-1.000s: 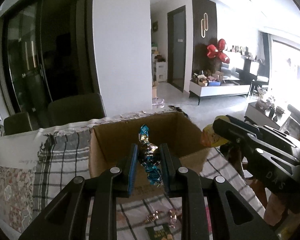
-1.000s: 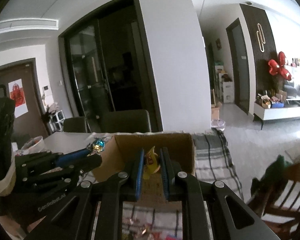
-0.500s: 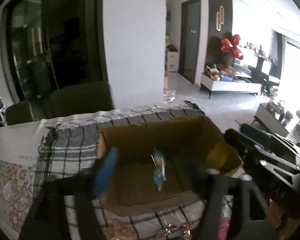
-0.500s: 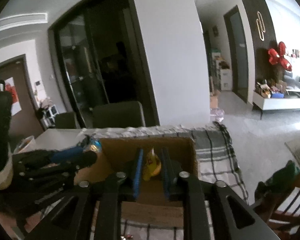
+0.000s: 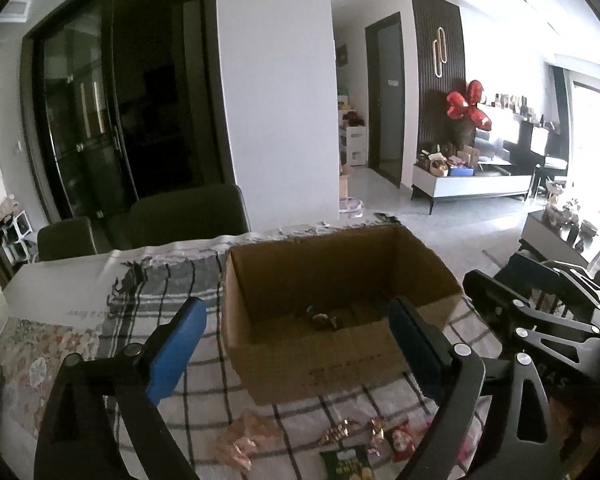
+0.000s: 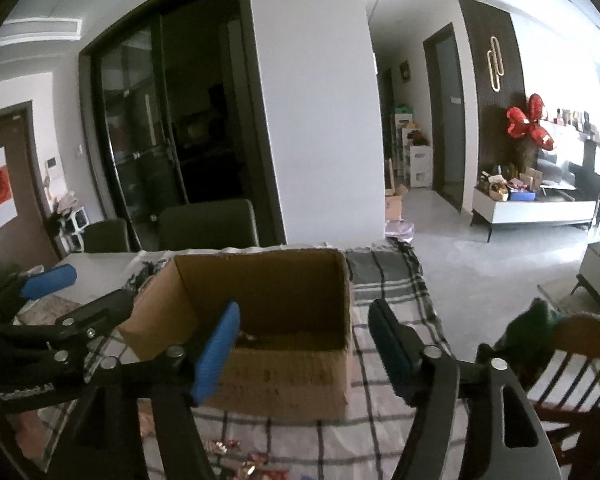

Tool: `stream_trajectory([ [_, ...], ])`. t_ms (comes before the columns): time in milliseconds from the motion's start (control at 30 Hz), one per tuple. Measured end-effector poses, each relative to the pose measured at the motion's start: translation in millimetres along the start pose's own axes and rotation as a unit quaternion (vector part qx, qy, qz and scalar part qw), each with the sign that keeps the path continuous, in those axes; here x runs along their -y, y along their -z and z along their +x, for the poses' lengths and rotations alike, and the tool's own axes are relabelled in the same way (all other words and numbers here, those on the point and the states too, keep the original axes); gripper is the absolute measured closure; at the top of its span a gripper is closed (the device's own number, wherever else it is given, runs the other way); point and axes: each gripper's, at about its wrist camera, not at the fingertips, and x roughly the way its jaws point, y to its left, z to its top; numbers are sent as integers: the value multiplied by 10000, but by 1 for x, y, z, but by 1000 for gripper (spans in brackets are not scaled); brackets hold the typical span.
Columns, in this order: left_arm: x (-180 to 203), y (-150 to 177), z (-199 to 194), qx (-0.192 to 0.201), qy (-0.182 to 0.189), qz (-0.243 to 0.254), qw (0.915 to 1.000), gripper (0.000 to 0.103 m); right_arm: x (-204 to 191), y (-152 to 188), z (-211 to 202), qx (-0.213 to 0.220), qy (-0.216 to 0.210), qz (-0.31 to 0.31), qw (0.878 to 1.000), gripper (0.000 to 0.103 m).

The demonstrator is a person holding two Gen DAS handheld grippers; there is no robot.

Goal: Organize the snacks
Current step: 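Open both tools to drop the candy and pouch into the box, then move both tools back to the remaining snacks on the table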

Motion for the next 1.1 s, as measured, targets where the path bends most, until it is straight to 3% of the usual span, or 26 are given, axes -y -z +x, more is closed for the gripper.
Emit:
stream_trajectory([
  [500, 19, 50, -39, 46, -7, 236, 9997, 9, 11, 43, -50, -92, 200, 232, 9995, 33],
  [1100, 28, 129, -7, -1085, 234, -30, 9938, 11, 18, 125, -37, -1101, 230, 492, 9924, 34],
])
